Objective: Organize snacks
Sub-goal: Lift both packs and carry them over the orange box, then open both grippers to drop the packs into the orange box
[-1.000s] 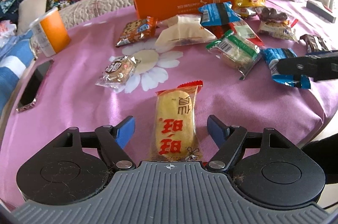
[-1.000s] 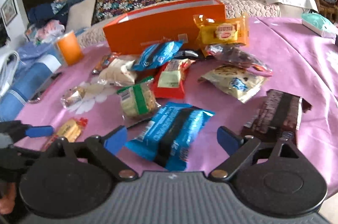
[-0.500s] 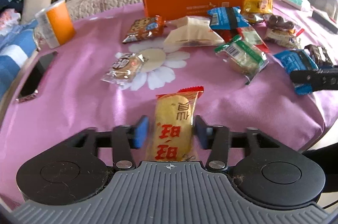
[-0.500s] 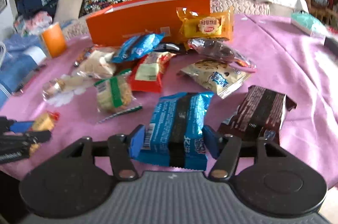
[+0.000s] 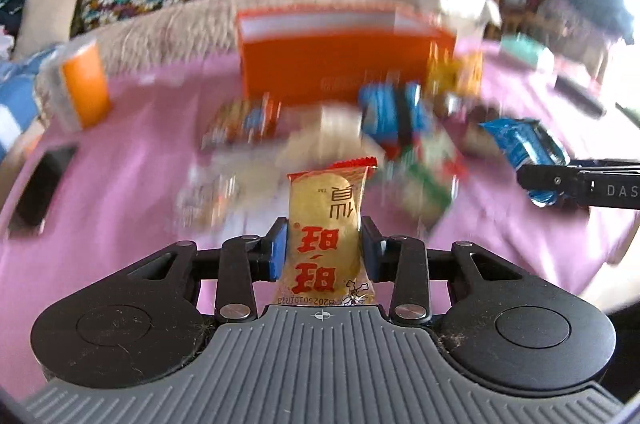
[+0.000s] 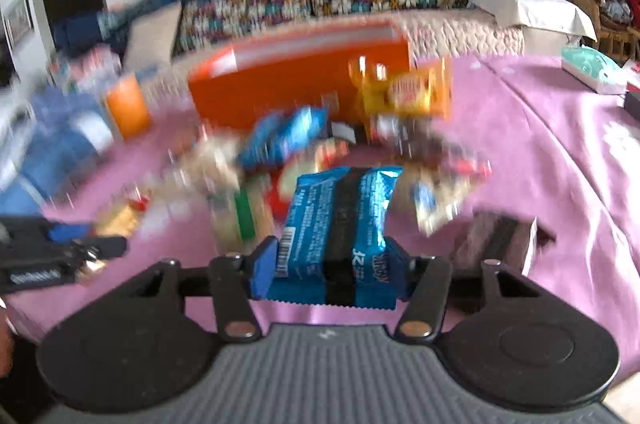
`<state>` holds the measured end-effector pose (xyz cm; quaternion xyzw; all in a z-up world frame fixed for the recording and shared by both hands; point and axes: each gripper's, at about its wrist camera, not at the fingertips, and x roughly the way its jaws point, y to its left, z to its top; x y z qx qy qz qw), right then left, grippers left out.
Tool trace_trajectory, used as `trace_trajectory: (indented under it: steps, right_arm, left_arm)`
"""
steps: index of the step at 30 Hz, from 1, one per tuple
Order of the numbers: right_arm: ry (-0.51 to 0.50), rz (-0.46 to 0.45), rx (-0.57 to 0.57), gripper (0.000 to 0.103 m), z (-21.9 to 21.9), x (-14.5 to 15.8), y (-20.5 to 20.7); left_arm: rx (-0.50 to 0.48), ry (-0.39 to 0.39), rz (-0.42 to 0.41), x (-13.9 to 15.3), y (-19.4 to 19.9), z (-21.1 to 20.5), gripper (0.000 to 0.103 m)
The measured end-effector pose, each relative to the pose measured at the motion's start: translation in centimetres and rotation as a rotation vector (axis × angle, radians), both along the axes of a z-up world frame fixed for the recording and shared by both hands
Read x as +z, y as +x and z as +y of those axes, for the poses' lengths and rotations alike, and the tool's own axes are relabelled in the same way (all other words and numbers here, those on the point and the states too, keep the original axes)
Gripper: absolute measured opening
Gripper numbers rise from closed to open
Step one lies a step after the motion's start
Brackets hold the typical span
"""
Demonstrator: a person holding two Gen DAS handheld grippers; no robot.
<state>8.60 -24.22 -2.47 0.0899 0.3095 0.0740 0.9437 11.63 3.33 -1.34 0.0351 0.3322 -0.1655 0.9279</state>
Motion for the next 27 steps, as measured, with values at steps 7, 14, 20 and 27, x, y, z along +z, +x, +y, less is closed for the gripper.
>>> trace_trajectory:
  steps: [7,14,20,27]
  right_arm:
    - [-0.043,-0.166,0.059,0.06,0.0,5.4,12.3]
    - [-0.054,-0.14,0.088,0.061,0.8,4.7,26.3]
    - [-0.05,-0.11,0.098,0.07,1.1,3.8,28.9]
    - [-0.065,-0.205,0.094,0.093,-0.5,5.1,14.9]
  left_arm:
    - [0.006,-0.035,-0.141,5.1,13.6,-1.8,0.013]
    - [0.031,-0.022,-0.164,5.8,25.4,-5.4,0.014]
    - [0.065,-0.044,-0.094,4.5,27.8,-5.7,0.035]
    - [0.06,-0.098,-0.161,5.5,15.0,-1.3,0.064]
